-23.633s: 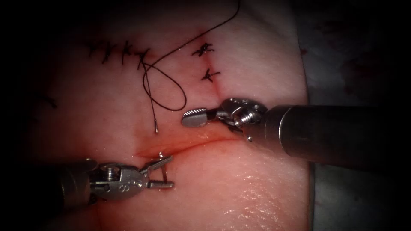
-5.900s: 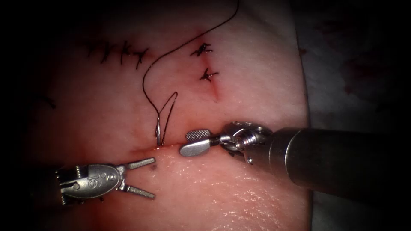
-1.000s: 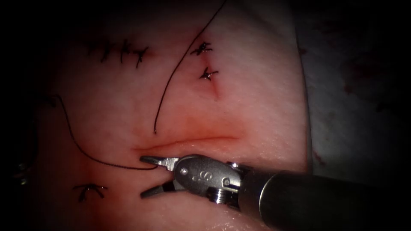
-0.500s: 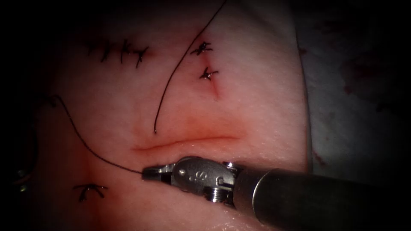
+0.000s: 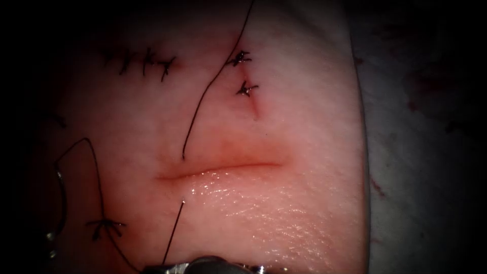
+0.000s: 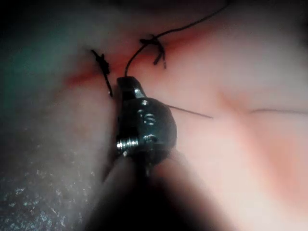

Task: Wound Closure
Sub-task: Pull the suture through the wound with the right grasper.

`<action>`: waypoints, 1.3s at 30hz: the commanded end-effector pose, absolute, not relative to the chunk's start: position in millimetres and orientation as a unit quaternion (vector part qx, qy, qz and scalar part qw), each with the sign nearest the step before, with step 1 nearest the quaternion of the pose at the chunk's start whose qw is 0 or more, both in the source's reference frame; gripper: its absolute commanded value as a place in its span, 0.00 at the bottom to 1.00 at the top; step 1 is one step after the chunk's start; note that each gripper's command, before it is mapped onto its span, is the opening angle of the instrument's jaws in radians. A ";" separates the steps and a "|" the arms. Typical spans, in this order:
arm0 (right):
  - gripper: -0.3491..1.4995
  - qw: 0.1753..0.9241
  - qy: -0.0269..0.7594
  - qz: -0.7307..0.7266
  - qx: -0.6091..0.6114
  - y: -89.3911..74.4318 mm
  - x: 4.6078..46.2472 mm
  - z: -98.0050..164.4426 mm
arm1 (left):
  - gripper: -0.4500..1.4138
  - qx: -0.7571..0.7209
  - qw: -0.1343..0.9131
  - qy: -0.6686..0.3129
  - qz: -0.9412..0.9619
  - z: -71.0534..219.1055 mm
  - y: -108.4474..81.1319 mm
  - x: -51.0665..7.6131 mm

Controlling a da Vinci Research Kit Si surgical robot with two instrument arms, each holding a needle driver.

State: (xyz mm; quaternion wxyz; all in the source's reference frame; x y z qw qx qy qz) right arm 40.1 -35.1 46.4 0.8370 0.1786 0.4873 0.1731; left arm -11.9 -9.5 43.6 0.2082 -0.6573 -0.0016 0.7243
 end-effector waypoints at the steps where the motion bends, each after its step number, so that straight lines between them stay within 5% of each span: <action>1: 0.00 0.832 0.496 0.171 0.179 -35.8 41.7 45.4 | 0.00 -0.658 0.208 -0.001 0.724 44.1 -9.6 -12.3; 5: 0.05 0.825 0.512 0.172 0.167 -35.2 42.1 44.7 | 0.00 -0.658 0.209 -0.003 0.723 43.7 -9.3 -12.2; 8: 0.64 0.822 0.525 0.167 0.145 -33.5 41.4 45.6 | 0.00 -0.660 0.209 -0.008 0.721 43.6 -8.6 -11.7; 13: 0.90 0.827 0.535 0.143 0.096 -29.3 37.8 49.3 | 0.00 -0.646 0.218 0.001 0.731 43.4 -6.8 -9.7; 24: 0.89 0.847 0.520 0.102 0.044 -25.0 35.6 55.0 | 0.00 -0.646 0.226 0.012 0.729 43.2 -5.5 -8.6; 36: 0.84 0.846 0.524 0.094 0.038 -25.2 38.0 57.4 | 0.00 -0.645 0.226 0.015 0.730 43.2 -5.7 -8.8; 38: 0.72 0.845 0.525 0.094 0.038 -25.1 38.1 57.5 | 0.00 -0.645 0.226 0.015 0.730 43.2 -5.8 -8.9; 39: 0.56 0.846 0.524 0.094 0.039 -25.1 38.1 57.6 | 0.00 -0.645 0.226 0.015 0.730 43.2 -5.8 -8.9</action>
